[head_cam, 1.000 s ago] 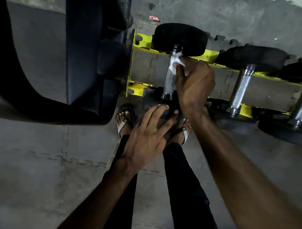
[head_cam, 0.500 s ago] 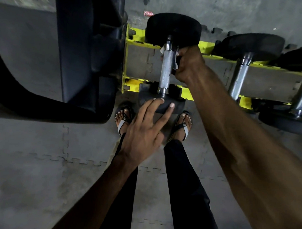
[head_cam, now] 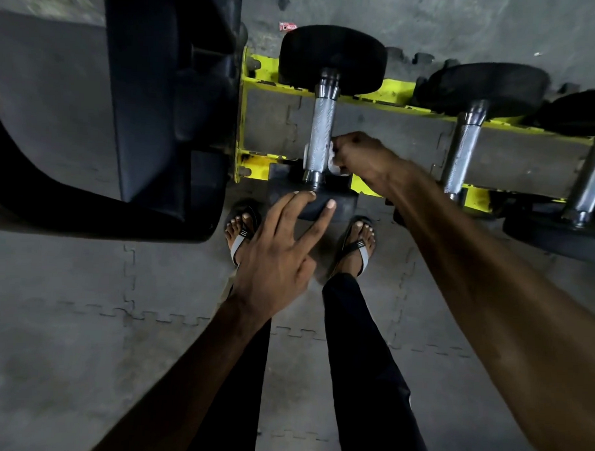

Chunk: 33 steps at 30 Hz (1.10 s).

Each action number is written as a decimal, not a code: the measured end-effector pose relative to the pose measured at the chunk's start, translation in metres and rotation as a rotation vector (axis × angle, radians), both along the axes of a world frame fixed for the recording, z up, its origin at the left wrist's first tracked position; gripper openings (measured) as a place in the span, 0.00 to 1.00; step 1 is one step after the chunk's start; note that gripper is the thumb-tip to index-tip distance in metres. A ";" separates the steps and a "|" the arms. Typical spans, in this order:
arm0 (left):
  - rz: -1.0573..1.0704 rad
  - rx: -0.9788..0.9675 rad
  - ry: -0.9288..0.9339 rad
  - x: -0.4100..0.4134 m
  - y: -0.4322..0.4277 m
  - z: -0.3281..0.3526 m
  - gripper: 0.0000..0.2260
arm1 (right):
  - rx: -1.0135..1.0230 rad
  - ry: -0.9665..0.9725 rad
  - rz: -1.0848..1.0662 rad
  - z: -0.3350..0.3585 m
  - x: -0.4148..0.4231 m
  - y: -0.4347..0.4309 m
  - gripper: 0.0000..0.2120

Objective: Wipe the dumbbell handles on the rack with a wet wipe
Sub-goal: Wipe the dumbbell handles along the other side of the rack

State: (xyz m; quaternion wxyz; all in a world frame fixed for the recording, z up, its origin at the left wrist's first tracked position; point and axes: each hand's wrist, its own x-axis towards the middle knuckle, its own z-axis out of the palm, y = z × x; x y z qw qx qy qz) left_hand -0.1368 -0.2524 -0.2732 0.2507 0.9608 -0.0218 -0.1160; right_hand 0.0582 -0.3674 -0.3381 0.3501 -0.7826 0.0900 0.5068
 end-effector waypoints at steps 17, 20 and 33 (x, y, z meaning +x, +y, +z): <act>-0.008 0.003 0.006 -0.001 0.002 0.000 0.33 | -0.026 -0.404 -0.508 0.021 -0.028 0.025 0.13; -0.001 -0.002 -0.004 -0.001 0.000 -0.001 0.34 | 0.023 -0.254 -0.631 0.022 0.005 0.032 0.13; -0.009 -0.004 0.020 0.000 -0.001 0.000 0.36 | 0.629 0.342 -0.967 0.014 0.016 0.037 0.22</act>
